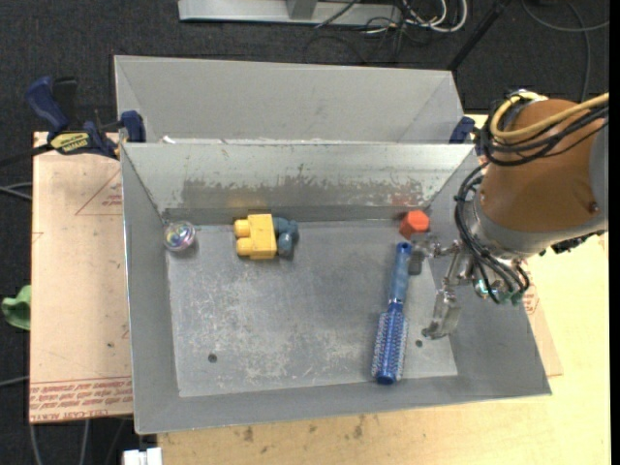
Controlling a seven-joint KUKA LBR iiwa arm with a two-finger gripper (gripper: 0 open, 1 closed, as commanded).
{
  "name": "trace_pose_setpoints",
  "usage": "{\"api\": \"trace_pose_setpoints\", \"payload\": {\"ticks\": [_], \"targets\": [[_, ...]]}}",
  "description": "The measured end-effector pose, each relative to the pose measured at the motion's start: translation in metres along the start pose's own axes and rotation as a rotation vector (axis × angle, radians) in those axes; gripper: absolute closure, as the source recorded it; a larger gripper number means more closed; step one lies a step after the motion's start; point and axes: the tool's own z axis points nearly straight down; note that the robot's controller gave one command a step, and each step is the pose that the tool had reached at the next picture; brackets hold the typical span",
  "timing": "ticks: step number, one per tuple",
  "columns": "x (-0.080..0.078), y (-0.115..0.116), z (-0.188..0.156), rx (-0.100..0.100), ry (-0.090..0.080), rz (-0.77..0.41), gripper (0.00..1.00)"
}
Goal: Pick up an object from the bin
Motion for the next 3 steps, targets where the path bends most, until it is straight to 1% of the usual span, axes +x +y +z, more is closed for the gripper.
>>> {"api": "trace_pose_setpoints", "payload": {"ticks": [1, 2, 3], "targets": [[0.007, -0.017, 0.075, 0.001, -0.003, -0.416, 0.0], [-0.005, 0.025, 0.142, 0.0, -0.004, -0.693, 0.0], [-0.005, 0.024, 0.141, 0.002, -0.006, -0.693, 1.0]]}}
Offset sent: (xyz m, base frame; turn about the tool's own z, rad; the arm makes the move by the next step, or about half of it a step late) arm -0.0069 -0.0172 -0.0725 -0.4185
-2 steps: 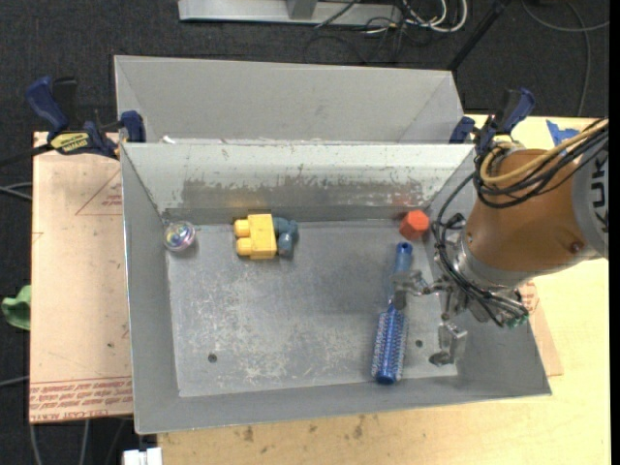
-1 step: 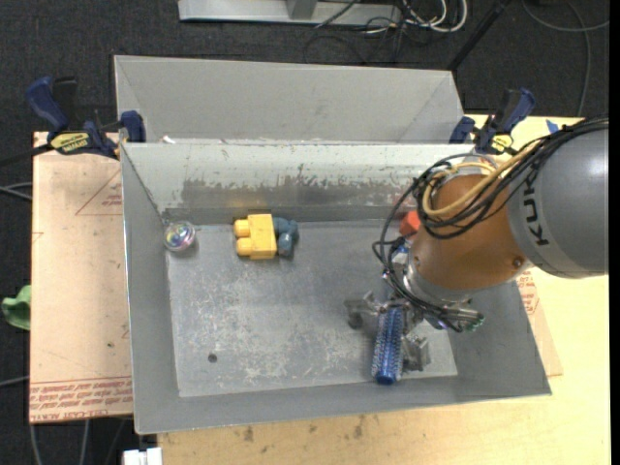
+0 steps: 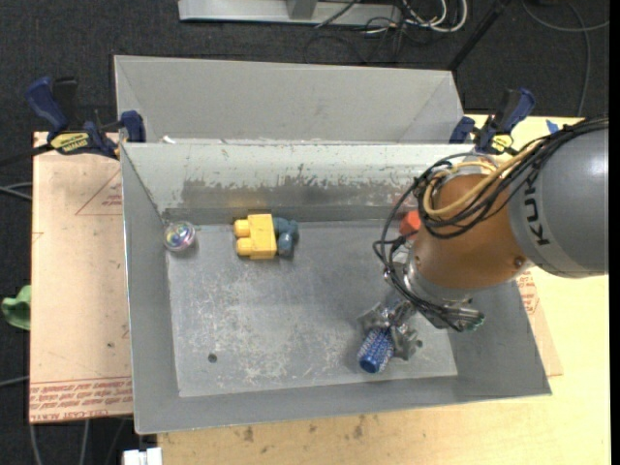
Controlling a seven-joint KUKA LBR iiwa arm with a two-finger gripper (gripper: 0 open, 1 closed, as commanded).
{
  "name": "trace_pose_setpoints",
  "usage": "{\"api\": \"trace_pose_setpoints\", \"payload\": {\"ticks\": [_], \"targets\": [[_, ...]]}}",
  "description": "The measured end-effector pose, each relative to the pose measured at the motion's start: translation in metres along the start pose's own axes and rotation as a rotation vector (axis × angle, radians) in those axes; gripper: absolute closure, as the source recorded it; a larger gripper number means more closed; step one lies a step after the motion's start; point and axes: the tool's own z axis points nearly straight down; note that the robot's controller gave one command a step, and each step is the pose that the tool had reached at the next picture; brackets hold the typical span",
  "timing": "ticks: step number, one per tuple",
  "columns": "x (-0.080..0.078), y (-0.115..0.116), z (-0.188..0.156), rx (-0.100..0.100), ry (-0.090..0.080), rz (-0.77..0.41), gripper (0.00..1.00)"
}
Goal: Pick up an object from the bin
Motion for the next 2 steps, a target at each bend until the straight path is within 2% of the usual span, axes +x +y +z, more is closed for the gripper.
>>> {"api": "trace_pose_setpoints", "payload": {"ticks": [1, 2], "targets": [[0.053, -0.103, -0.074, 0.005, 0.0, -0.696, 1.0], [0.055, -0.094, -0.178, 0.008, -0.003, -0.711, 1.0]]}}
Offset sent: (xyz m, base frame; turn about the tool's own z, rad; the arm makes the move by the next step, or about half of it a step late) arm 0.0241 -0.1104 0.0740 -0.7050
